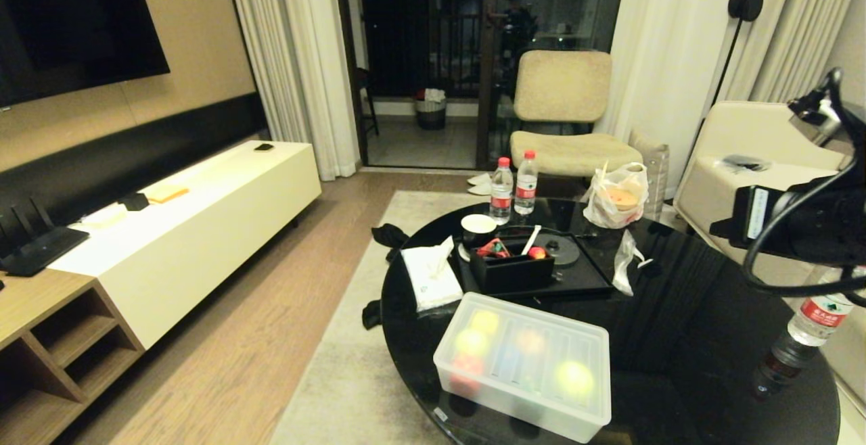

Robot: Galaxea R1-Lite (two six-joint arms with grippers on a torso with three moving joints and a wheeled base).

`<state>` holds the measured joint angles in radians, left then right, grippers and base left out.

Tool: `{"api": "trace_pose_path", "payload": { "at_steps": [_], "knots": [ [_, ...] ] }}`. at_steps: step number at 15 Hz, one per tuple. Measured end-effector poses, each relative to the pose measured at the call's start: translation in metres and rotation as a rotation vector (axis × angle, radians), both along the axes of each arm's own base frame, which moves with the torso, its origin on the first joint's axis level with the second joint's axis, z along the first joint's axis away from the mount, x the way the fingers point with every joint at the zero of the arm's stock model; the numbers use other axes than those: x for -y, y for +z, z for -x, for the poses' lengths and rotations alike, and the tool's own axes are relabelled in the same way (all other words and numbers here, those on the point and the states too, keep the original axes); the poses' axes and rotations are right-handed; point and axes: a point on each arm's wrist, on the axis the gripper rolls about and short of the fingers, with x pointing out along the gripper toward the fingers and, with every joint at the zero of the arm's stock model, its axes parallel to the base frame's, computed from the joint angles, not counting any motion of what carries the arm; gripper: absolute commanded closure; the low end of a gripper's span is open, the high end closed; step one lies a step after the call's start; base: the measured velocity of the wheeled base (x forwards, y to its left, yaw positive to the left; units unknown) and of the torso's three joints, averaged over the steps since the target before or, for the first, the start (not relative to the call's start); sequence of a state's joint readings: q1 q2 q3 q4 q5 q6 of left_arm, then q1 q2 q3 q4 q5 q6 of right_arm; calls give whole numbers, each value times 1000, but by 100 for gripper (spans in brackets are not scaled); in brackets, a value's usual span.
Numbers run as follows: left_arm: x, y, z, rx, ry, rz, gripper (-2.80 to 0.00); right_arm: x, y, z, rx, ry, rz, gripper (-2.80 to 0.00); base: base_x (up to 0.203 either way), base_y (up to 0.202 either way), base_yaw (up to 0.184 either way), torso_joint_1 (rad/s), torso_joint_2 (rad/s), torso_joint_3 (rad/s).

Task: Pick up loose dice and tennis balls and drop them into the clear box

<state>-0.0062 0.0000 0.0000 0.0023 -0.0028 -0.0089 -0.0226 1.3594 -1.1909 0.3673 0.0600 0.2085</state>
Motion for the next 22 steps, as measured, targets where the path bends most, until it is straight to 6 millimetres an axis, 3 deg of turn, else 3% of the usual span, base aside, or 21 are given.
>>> {"api": "trace_pose_path", "payload": {
  "at_steps": [3, 6, 9, 11, 16, 22],
  "knots": [
    [0, 0, 0, 0, 0, 0, 0, -2, 11, 58, 59, 18, -7, 0, 0, 0, 0, 0, 0, 0],
    [0, 0, 0, 0, 0, 0, 0, -3, 4, 122, 98, 20, 19, 0, 0, 0, 0, 0, 0, 0],
    [0, 0, 0, 0, 0, 0, 0, -3, -17, 178, 90, -16, 50, 0, 0, 0, 0, 0, 0, 0],
    [0, 0, 0, 0, 0, 0, 0, -3, -37, 204, 91, -54, 73, 0, 0, 0, 0, 0, 0, 0],
    [0, 0, 0, 0, 0, 0, 0, -3, -96, 241, 92, -67, 86, 0, 0, 0, 0, 0, 0, 0],
    [0, 0, 0, 0, 0, 0, 0, -3, -158, 237, 164, -66, 89, 0, 0, 0, 0, 0, 0, 0]
  ]
}}
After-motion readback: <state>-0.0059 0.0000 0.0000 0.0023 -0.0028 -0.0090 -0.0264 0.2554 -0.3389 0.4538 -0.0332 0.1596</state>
